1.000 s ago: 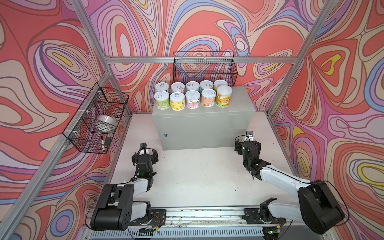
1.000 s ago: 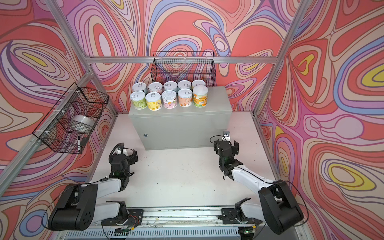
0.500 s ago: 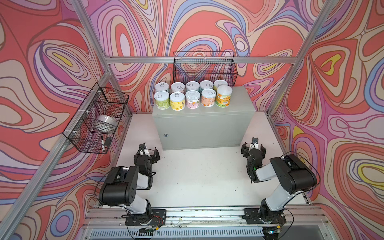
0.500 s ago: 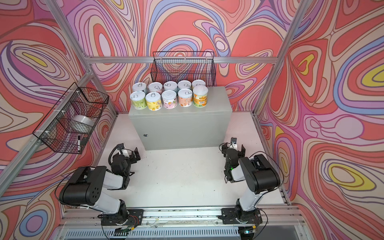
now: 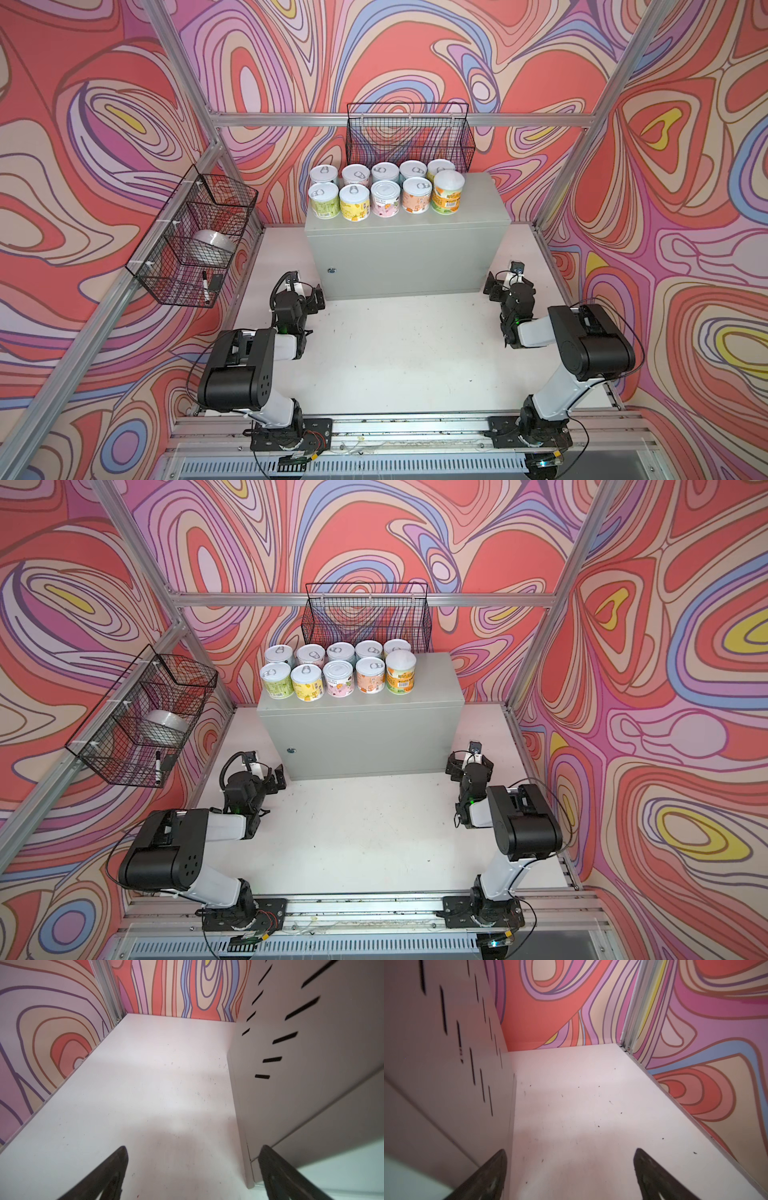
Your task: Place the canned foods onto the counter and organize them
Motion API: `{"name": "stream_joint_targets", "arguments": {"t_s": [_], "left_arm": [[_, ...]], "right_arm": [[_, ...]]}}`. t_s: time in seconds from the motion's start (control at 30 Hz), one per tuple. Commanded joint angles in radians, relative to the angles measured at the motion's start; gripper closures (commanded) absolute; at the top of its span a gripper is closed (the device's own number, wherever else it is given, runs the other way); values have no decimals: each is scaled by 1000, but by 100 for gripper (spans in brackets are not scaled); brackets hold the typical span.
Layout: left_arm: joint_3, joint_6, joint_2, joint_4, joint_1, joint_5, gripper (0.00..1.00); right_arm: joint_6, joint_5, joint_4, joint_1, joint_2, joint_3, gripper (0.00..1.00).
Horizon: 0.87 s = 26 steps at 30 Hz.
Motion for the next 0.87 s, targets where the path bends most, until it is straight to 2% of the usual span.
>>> {"name": "stream_joint_targets", "arguments": {"t_s": [0.0, 0.83], "left_arm": [[-7, 14, -5, -3, -3, 18, 0], [-9, 14, -8, -6, -3, 19, 0]], "right_arm": [[17, -29, -34, 0, -9, -3, 2], [20, -36, -49, 0, -9, 3, 2]]}}
